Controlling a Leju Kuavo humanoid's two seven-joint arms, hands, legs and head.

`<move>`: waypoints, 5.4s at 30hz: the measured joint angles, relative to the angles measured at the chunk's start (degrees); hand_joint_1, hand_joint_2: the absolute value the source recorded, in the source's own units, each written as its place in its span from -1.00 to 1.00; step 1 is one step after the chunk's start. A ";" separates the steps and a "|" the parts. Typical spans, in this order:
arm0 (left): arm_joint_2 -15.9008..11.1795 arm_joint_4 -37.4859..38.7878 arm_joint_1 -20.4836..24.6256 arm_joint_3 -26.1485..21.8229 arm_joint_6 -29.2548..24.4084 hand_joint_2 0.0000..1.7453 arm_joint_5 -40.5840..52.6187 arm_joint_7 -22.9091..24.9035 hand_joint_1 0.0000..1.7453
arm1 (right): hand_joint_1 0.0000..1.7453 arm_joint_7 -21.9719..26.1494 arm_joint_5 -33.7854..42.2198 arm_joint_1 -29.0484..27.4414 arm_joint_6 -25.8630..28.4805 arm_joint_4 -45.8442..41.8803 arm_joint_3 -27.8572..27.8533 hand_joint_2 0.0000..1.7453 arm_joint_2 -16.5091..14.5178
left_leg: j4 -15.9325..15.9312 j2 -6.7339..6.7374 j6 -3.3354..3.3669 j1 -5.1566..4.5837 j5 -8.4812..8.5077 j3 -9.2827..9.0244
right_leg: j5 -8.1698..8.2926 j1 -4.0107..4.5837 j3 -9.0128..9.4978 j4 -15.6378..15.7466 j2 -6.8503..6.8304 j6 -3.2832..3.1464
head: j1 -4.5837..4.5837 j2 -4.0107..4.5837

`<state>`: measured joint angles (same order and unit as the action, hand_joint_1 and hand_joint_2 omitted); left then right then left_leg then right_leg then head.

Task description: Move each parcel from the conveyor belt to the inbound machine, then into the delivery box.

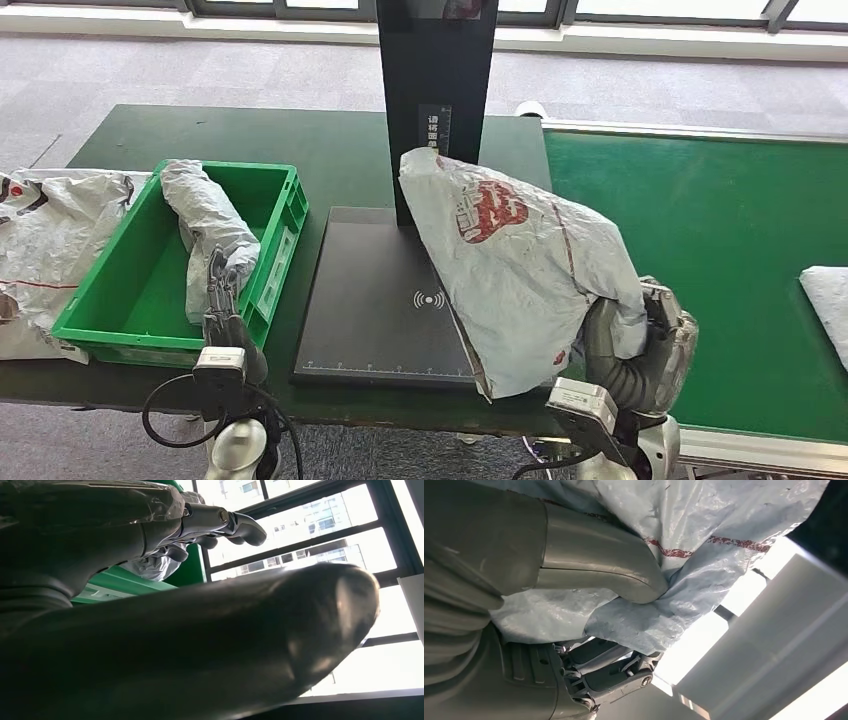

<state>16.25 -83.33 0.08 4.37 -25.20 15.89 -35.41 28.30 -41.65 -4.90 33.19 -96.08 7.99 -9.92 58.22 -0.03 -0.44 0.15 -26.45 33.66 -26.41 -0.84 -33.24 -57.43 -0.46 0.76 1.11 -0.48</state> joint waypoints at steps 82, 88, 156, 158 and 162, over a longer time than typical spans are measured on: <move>-0.83 3.90 3.52 7.41 -1.15 1.00 23.26 11.44 -1.00 | -1.00 5.10 15.98 -0.19 -23.09 -0.71 -1.37 1.00 1.77 | 0.01 0.05 -0.06 0.00 0.08 0.03 | 0.07 0.01 -0.12 0.02 0.08 -0.03 | 0.00 0.00; -1.40 11.84 7.65 15.72 2.08 1.00 54.98 21.60 -1.00 | -1.00 7.84 18.64 -0.32 -24.13 -4.87 -1.37 1.00 1.79 | 0.01 0.06 -0.05 -0.02 0.07 0.01 | 0.10 -0.01 -0.09 0.03 0.08 -0.01 | 0.00 0.00; 1.40 -6.95 4.08 5.73 -14.82 1.00 34.08 -2.63 1.00 | -1.00 9.52 18.44 -5.87 -20.84 -11.48 -1.37 1.00 1.84 | -0.02 0.17 -0.07 0.02 0.08 -0.01 | 0.09 0.03 -0.09 -0.03 0.21 -0.02 | 0.00 0.00; 1.65 -9.32 3.80 1.80 -14.88 1.00 30.94 -3.51 1.00 | -1.00 9.43 18.48 -5.44 -20.83 -11.41 -1.37 1.00 1.84 | -0.02 0.16 -0.08 0.03 0.09 -0.01 | 0.08 0.04 -0.08 -0.03 0.17 -0.03 | 0.00 0.00; 1.81 -11.95 3.59 -5.16 -14.95 1.00 26.72 -3.57 1.00 | -1.00 9.00 18.37 -4.62 -20.82 -11.12 -1.24 1.00 1.84 | -0.03 0.12 -0.10 0.05 0.10 -0.01 | 0.08 0.04 -0.06 -0.05 0.13 -0.04 | 0.00 0.00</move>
<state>18.05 -95.29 3.67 -0.79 -40.15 42.61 -38.98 37.30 -23.27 -9.52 12.38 -107.20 6.75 -8.09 58.19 0.09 -0.54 0.20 -26.34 33.65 -26.33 -0.80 -33.30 -57.48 -0.33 0.71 1.11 -0.48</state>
